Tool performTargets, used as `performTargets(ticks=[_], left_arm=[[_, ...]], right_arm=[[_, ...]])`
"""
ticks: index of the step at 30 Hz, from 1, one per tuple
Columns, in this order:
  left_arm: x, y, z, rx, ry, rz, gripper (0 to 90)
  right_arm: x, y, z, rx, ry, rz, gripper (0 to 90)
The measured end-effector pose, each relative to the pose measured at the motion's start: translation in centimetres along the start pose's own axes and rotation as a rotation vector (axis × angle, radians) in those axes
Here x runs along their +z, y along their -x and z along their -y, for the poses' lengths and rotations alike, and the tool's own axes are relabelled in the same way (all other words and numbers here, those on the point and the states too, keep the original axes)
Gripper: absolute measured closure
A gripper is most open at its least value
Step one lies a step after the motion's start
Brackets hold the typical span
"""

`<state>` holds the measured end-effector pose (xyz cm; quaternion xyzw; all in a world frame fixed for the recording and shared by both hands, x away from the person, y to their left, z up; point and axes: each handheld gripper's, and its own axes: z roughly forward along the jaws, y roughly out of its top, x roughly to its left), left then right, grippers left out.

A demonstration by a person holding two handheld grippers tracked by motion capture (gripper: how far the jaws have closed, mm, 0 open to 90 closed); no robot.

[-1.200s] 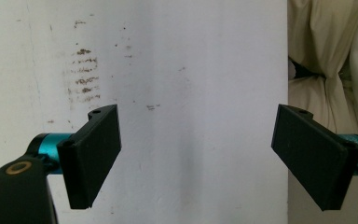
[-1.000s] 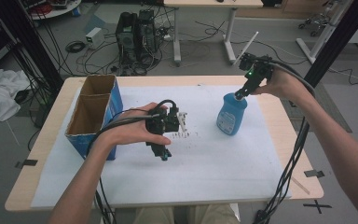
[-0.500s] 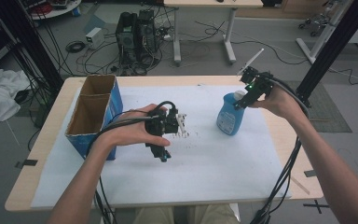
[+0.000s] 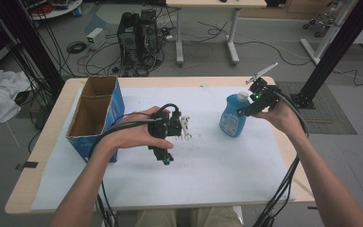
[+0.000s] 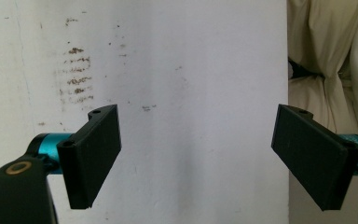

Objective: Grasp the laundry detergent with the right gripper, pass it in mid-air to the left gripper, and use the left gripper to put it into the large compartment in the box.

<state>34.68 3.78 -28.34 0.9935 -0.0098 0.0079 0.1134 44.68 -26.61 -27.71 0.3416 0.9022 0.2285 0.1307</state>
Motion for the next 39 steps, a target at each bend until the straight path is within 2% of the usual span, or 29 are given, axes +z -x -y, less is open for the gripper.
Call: performTargets(ticks=[1,5,6,7,8,9,10,11,12,14,16,17,18,21,22,24,25,26,27,28,29,31,32,33,34,36,37,38,39], left_arm=[[0.1,0.0,-0.1,0.0,-0.002,0.002,15.8],[0.0,0.0,0.0,-0.001,0.0,-0.001,15.8],[0.0,0.0,0.0,-0.003,0.0,0.002,15.8],[0.1,-0.1,-0.1,0.004,-0.007,-0.001,15.8],[0.1,-0.1,-0.1,0.003,-0.008,-0.001,15.8],[0.1,-0.1,0.0,-0.004,-0.004,0.003,15.8],[0.1,-0.1,0.0,0.001,-0.008,-0.001,15.8],[0.2,-0.1,0.1,-0.005,-0.005,0.002,15.8],[0.1,-0.1,0.0,-0.003,-0.005,0.002,15.8],[0.2,-0.1,0.2,-0.005,-0.008,0.001,15.8],[-0.4,0.1,0.1,-0.001,0.005,-0.007,15.8],[0.2,-0.1,0.2,-0.006,-0.009,0.002,15.8],[0.2,-0.1,0.1,-0.003,-0.004,0.003,15.8],[0.2,-0.1,0.3,-0.008,-0.008,0.002,15.8],[0.1,-0.1,0.2,-0.008,-0.007,0.004,15.8],[0.2,-0.1,0.1,-0.003,-0.005,0.002,15.8],[0.2,-0.1,0.2,-0.004,-0.006,0.0,15.8],[0.2,-0.1,0.2,-0.007,-0.009,0.002,15.8],[0.2,-0.1,0.2,-0.006,-0.011,0.004,15.8],[0.2,-0.1,0.2,-0.006,-0.009,0.002,15.8],[0.2,-0.1,0.2,-0.006,-0.006,0.003,15.8],[0.2,-0.1,0.2,-0.008,-0.007,0.003,15.8],[0.2,-0.1,0.3,-0.006,-0.007,-0.001,15.8],[0.2,-0.1,0.2,-0.006,-0.008,0.004,15.8],[0.2,-0.1,0.3,-0.005,-0.006,-0.001,15.8],[0.2,-0.1,0.3,-0.006,-0.006,0.0,15.8],[0.1,-0.1,0.2,-0.009,-0.007,0.005,15.8],[0.3,-0.1,0.3,-0.011,-0.002,0.005,15.8],[0.4,-0.1,0.3,-0.012,-0.003,0.006,15.8]], right_arm=[[0.5,0.0,0.7,0.017,0.037,-0.002,13.0],[1.5,-0.1,1.4,0.03,0.041,0.0,13.0],[0.5,0.0,0.8,0.024,0.036,-0.004,13.0],[0.8,0.0,0.9,0.026,0.037,-0.006,13.0],[1.8,-0.2,1.6,0.038,0.047,-0.004,13.0],[1.6,-0.1,1.4,0.031,0.044,-0.001,13.0],[2.8,-0.3,2.0,0.052,0.065,-0.005,13.0],[2.4,-0.2,1.8,0.048,0.055,-0.005,13.0],[3.2,-0.4,2.1,0.056,0.067,-0.004,13.0],[2.6,-0.3,1.9,0.048,0.06,-0.004,13.0],[3.7,-0.5,2.4,0.071,0.073,-0.008,13.0],[-0.8,-0.3,-2.1,-0.071,-0.094,-0.001,13.0],[3.8,-0.4,2.5,0.071,0.075,-0.009,13.0],[2.3,-0.2,1.8,0.044,0.056,-0.006,13.0],[3.9,-0.4,2.6,0.073,0.078,-0.009,13.0],[4.3,-0.4,2.9,0.078,0.093,-0.015,13.0],[3.1,-0.4,2.1,0.055,0.067,-0.004,13.0],[3.4,-0.4,2.2,0.059,0.068,-0.005,13.0],[4.5,-0.4,2.9,0.079,0.093,-0.015,13.0],[4.0,-0.4,2.6,0.075,0.083,-0.012,13.0],[4.6,-0.4,3.0,0.087,0.095,-0.013,13.0],[4.4,-0.4,2.9,0.077,0.096,-0.017,13.0],[3.7,-0.5,2.4,0.07,0.072,-0.008,13.0],[4.8,-0.5,3.2,0.095,0.104,-0.012,13.0],[4.7,-0.4,3.0,0.086,0.099,-0.016,13.0],[5.1,-0.5,3.6,0.105,0.127,-0.007,13.0],[5.0,-0.5,3.4,0.102,0.119,-0.008,13.0],[4.1,-0.4,2.7,0.076,0.087,-0.013,13.0],[5.2,-0.5,3.8,0.119,0.139,-0.011,13.0]])
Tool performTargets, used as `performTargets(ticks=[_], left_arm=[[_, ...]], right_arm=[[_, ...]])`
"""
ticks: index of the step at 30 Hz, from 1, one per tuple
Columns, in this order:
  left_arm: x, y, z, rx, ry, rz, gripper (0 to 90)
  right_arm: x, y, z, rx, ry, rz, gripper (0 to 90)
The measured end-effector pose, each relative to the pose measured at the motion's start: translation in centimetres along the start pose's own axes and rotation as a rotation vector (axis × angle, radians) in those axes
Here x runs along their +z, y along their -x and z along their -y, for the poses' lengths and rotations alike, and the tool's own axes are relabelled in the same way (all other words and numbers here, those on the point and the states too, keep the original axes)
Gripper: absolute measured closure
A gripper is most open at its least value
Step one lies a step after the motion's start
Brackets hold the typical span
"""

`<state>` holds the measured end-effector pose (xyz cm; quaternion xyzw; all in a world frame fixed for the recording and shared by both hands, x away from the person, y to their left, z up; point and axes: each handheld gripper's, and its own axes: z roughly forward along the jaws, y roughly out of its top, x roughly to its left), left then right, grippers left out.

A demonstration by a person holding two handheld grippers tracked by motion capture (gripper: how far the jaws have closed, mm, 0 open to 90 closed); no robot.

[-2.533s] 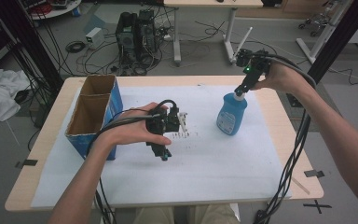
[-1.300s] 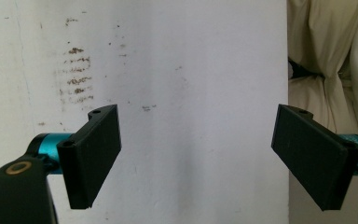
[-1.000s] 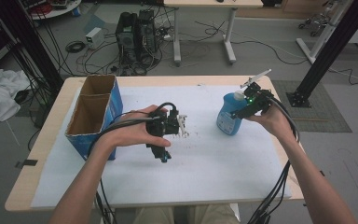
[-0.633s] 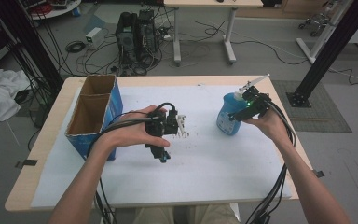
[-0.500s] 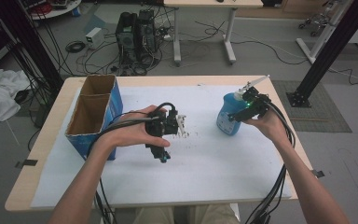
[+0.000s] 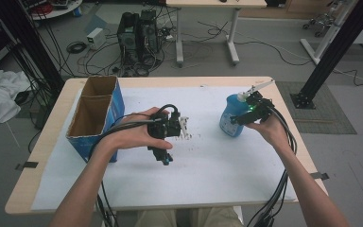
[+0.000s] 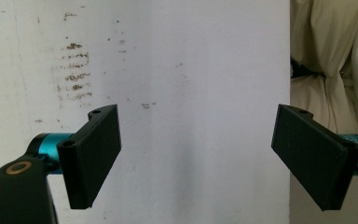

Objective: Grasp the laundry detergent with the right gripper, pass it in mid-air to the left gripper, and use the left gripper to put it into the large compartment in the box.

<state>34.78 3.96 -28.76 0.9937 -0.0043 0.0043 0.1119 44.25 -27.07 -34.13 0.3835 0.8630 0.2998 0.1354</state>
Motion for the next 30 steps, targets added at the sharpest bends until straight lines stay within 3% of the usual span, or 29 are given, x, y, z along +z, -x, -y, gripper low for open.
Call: performTargets(ticks=[2,4,6,7,9,10,12,13,14,16,17,20,21,22,30], left_arm=[[-0.1,0.0,0.0,0.002,-0.003,0.0,15.8],[0.0,0.0,0.0,0.006,-0.005,-0.003,15.8],[0.1,-0.1,0.0,0.002,0.0,-0.005,15.8],[0.1,-0.1,0.0,0.003,-0.001,-0.003,15.8],[-0.1,-0.1,0.0,0.005,-0.005,-0.004,15.8],[0.0,0.0,0.0,0.002,-0.001,-0.003,15.8],[0.0,0.0,0.0,-0.001,0.002,-0.002,15.8],[0.1,-0.1,0.0,-0.002,0.001,-0.002,15.8],[0.1,-0.1,0.0,-0.002,0.0,-0.001,15.8],[0.2,-0.1,0.1,-0.003,0.003,-0.002,15.8],[0.2,-0.1,0.1,-0.003,0.003,-0.003,15.8],[-0.1,0.0,0.0,0.001,-0.004,0.001,15.8],[0.2,-0.1,0.1,-0.004,0.003,-0.002,15.8],[0.2,-0.1,0.1,0.002,-0.001,-0.001,15.8],[0.2,-0.1,0.1,-0.004,0.003,-0.002,15.8]], right_arm=[[-0.1,0.0,-0.3,-0.018,-0.017,0.003,13.0],[0.2,0.0,0.3,0.007,0.018,0.002,13.0],[-0.1,0.0,-0.2,-0.011,-0.008,0.004,13.0],[0.3,0.0,0.4,0.011,0.025,0.0,13.0],[0.5,0.0,0.5,0.013,0.032,0.001,13.1],[-0.1,0.0,-0.1,-0.008,-0.004,0.003,13.1],[0.6,-0.1,0.5,0.014,0.032,-0.002,13.1],[0.0,0.0,0.0,0.001,0.0,0.0,13.1],[0.6,0.0,0.5,0.013,0.032,0.001,13.1],[0.2,0.0,0.2,0.003,0.012,0.002,13.1],[0.8,0.0,0.6,0.015,0.034,-0.002,13.1],[0.5,0.0,0.5,0.013,0.028,0.002,13.1],[0.0,0.0,0.0,-0.003,0.0,0.001,13.2],[0.7,0.0,0.6,0.014,0.033,-0.003,13.2],[1.0,0.1,0.5,0.033,0.032,0.001,13.2]])
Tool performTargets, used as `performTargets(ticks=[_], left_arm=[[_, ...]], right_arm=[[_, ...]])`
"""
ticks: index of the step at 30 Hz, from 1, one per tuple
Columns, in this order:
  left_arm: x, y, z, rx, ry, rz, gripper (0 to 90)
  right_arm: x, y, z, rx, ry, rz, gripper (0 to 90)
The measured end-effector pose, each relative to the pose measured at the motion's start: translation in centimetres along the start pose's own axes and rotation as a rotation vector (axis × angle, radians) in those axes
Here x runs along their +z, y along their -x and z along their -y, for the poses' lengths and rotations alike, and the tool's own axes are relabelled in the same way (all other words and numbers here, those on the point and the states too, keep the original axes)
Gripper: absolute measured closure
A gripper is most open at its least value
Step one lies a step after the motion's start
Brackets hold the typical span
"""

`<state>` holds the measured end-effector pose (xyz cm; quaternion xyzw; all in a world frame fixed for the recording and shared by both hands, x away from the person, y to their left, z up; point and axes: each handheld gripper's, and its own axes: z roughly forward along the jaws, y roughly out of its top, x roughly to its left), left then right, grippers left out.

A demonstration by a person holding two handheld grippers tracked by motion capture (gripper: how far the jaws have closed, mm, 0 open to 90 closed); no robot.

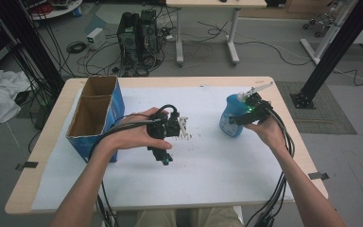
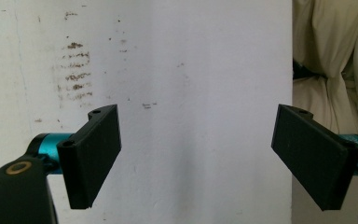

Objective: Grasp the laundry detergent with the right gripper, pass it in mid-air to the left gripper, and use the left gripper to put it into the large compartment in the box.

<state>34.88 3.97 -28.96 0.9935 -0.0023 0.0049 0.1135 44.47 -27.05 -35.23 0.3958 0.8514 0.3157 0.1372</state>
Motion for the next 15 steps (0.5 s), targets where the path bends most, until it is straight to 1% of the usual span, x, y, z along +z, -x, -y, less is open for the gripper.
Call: performTargets(ticks=[1,2,3,5,10,11,12,14,15], left_arm=[[-0.02,0.0,0.15,0.004,0.004,-0.005,15.8],[-0.01,0.0,0.14,0.003,0.006,-0.003,15.8],[-0.03,0.0,0.15,0.002,0.005,-0.007,15.8],[-0.02,0.0,0.14,0.003,0.005,-0.004,15.8],[-0.03,-0.01,0.15,0.003,0.004,-0.005,15.8],[0.08,0.02,0.12,0.004,0.003,-0.006,15.8],[0.08,0.02,0.12,0.004,0.0,-0.005,15.8],[0.09,0.04,0.13,0.002,0.004,-0.006,15.8],[0.09,0.04,0.13,0.002,0.004,-0.007,15.8]], right_arm=[[-0.25,-0.15,0.01,-0.021,0.001,-0.005,13.2],[0.02,0.02,0.01,0.001,0.002,-0.002,13.3],[0.06,0.06,0.02,0.004,0.001,0.003,13.3],[0.01,-0.02,0.0,-0.002,0.002,-0.001,13.3],[0.11,0.16,0.05,0.004,-0.004,0.004,13.5],[0.0,-0.01,0.0,-0.002,0.001,-0.001,15.0],[0.13,0.16,0.06,0.0,-0.006,0.006,15.7],[0.11,0.15,0.05,0.006,-0.005,0.004,15.7],[0.13,0.16,0.06,0.001,-0.006,0.005,15.8]])
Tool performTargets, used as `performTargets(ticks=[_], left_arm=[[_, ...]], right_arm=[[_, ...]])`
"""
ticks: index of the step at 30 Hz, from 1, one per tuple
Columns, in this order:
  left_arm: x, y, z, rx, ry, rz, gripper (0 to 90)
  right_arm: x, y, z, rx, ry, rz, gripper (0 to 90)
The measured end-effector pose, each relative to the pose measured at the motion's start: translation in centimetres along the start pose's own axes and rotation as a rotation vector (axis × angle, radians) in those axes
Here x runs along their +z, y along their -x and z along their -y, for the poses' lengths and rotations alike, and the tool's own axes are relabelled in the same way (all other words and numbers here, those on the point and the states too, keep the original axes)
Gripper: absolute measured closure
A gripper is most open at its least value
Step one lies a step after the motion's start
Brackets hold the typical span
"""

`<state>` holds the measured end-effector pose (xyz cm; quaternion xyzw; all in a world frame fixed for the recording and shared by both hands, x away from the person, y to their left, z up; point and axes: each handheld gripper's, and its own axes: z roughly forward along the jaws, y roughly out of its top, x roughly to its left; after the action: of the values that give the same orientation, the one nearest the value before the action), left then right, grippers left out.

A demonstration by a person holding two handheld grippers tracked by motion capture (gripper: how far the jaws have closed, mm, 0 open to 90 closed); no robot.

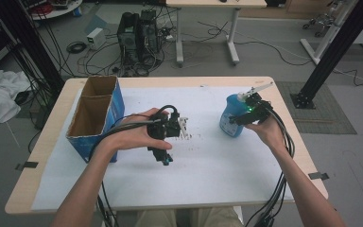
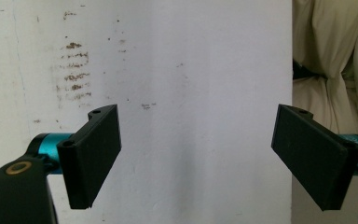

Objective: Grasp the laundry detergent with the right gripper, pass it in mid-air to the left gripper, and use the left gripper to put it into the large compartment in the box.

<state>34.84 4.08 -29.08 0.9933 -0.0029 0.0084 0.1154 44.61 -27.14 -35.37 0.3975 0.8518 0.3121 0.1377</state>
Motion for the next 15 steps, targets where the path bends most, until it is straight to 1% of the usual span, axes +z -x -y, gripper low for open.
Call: performTargets(ticks=[6,7,9,10,11,13,14,15], left_arm=[[0.01,-0.01,0.0,0.001,-0.001,0.0,15.8],[0.02,0.0,0.01,-0.001,-0.002,0.003,15.8],[0.03,-0.02,0.01,0.001,-0.001,0.001,15.8],[0.03,-0.03,0.03,0.0,-0.003,0.002,15.8],[0.03,-0.02,0.02,-0.001,-0.002,0.003,15.8],[0.03,-0.03,0.01,0.002,-0.004,0.003,15.8],[-0.01,-0.03,0.05,0.001,-0.004,0.002,15.8],[0.0,-0.04,0.04,0.002,-0.005,0.002,15.8]], right_arm=[[-0.01,-0.02,-0.01,-0.002,0.005,-0.003,16.1],[0.0,-0.02,-0.02,-0.003,0.005,0.0,17.1],[0.0,-0.02,-0.02,-0.003,0.005,0.001,23.0],[0.02,-0.01,-0.02,0.001,0.003,0.001,23.0],[-0.02,-0.01,-0.01,-0.008,0.008,-0.006,23.0],[0.0,-0.02,-0.01,-0.007,0.006,-0.003,23.0],[0.01,0.01,0.01,0.002,0.001,-0.002,23.0],[-0.04,0.0,-0.04,-0.006,0.017,-0.004,23.0]])
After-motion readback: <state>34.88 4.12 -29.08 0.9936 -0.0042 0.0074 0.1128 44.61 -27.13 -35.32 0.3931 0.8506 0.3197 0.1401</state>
